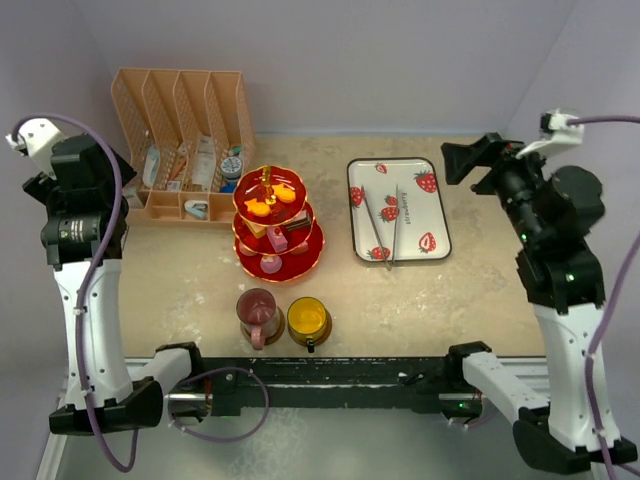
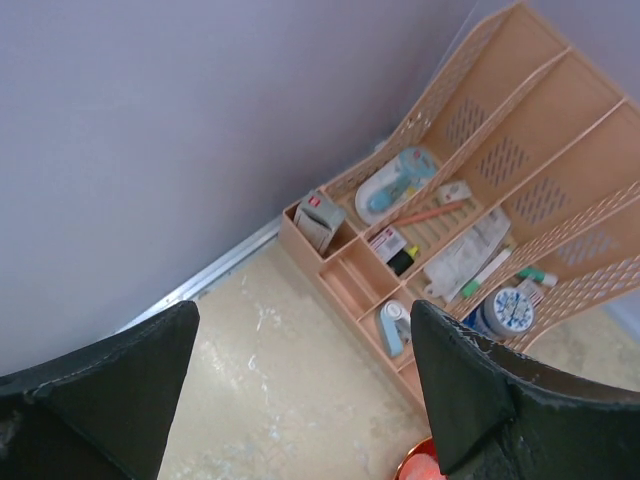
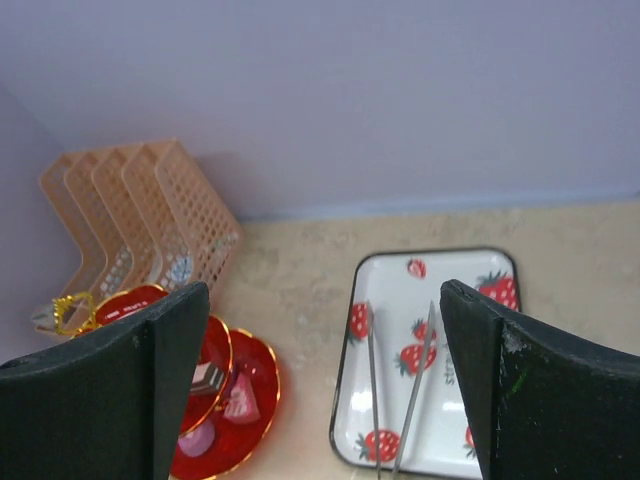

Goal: Serve the afternoon tea
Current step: Reset both arms

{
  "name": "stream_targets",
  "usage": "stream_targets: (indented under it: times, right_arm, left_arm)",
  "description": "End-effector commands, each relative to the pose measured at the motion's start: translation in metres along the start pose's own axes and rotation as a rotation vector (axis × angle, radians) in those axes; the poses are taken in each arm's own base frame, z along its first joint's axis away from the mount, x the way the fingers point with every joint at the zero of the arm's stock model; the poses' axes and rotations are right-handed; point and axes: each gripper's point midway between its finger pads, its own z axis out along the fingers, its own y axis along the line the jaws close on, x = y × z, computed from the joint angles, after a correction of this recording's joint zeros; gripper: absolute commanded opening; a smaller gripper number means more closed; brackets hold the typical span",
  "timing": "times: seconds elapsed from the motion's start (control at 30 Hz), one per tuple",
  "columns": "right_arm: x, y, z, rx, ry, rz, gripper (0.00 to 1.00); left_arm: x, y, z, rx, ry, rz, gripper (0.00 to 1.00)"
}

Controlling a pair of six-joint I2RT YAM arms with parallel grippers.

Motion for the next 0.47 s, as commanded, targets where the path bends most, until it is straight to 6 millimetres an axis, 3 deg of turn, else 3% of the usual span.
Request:
stream_targets:
  times: [0.0,0.1,0.2,0.43]
  right_arm:
    - [-0.031,-0.001,-0.019,0.017,-0.084,-0.132,0.99]
    - [-0.053,-0.003,-0.031,0.042,-0.167,-0.177,0.99]
    - [-0.062,-0.002,-0.040,0.042,-0.200,-0.186,1.00]
    - [-0.050,-0.009,-0.037,0.059,-0.189,-0.216,0.99]
  left_arm:
    - [-0.033,0.006,-0.020,-0.010,-0.056,-0.010,0.84]
    - [-0.047,0.009,-0.032,0.002,-0.088,-0.037,0.84]
    - [-0.050,0.017,-0.040,-0.004,-0.114,-0.046,0.84]
    - [-0.019,0.017,-0.028,0.001,-0.058,-0.017,0.84]
